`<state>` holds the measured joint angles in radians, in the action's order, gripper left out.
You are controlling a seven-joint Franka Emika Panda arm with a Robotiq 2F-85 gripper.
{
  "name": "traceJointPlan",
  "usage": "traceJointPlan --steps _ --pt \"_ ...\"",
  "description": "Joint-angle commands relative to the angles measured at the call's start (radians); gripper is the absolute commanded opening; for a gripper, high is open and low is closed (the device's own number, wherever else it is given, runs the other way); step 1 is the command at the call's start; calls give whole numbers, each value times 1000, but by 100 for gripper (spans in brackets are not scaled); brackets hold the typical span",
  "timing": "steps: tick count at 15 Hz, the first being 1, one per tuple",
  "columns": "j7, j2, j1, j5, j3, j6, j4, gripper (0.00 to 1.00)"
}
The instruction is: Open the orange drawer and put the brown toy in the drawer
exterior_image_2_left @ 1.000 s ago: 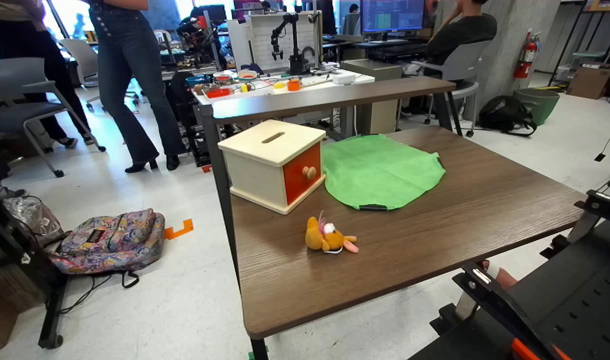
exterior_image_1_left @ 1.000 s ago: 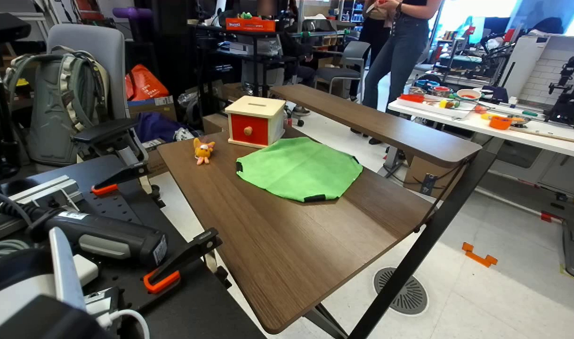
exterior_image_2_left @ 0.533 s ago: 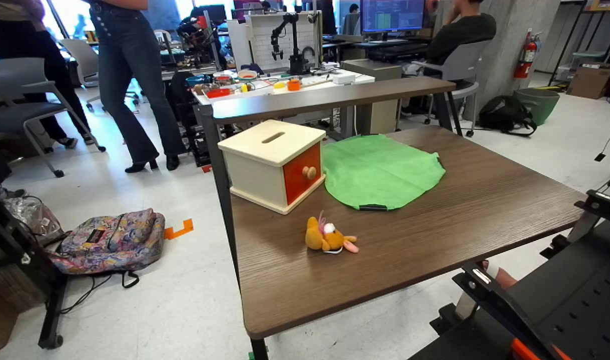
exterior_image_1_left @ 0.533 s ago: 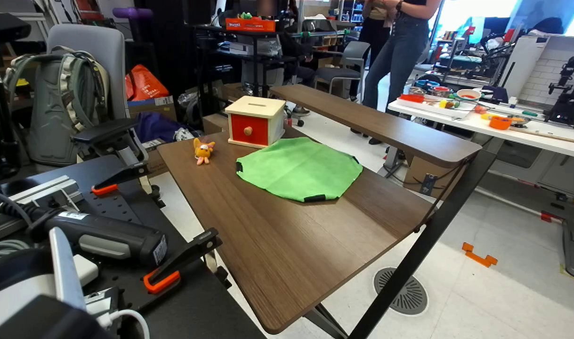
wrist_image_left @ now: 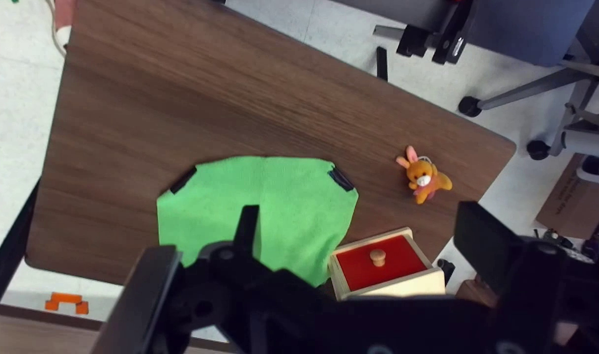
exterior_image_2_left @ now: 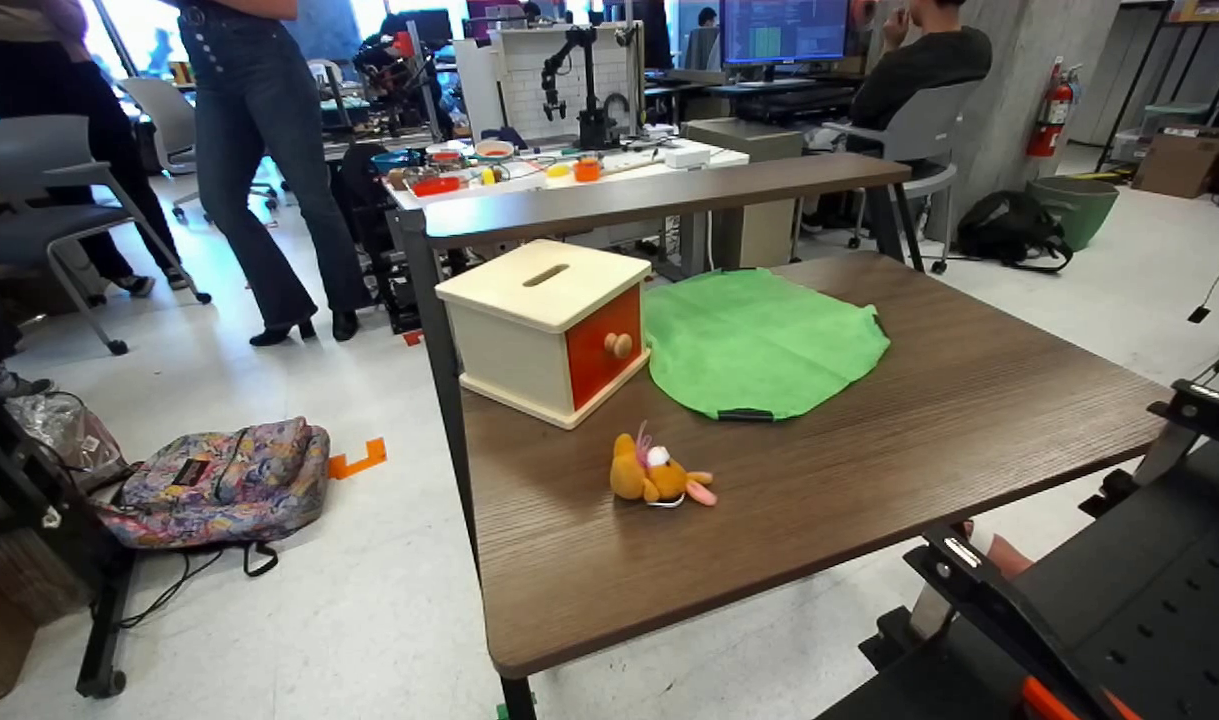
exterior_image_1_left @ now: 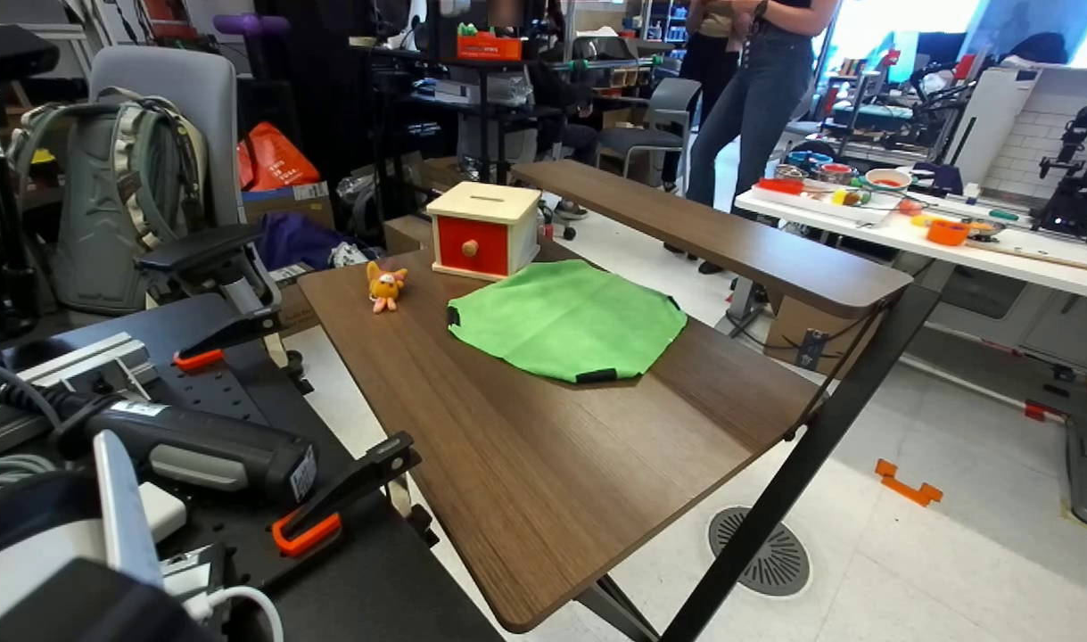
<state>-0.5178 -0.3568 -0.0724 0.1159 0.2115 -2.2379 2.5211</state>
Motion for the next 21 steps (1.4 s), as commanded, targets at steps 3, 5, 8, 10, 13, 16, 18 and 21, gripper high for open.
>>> traceJointPlan --steps 3,5,8,10,13,16,18,21 --pt "50 292 -27 -12 -116 -262 -108 100" --pt "66 401 -21 -34 -157 -347 -151 100" --pt "89 564 -10 -72 -211 -441 -232 100" --pt "115 652 -8 -114 -234 -468 -289 100" --pt "143 757 -9 -165 -264 -473 -370 100" --pt "150 833 -16 -205 -290 -483 -425 100" --pt "145 876 -17 -216 -310 -488 -455 100" --pt "139 928 -17 -225 -335 -504 -497 100"
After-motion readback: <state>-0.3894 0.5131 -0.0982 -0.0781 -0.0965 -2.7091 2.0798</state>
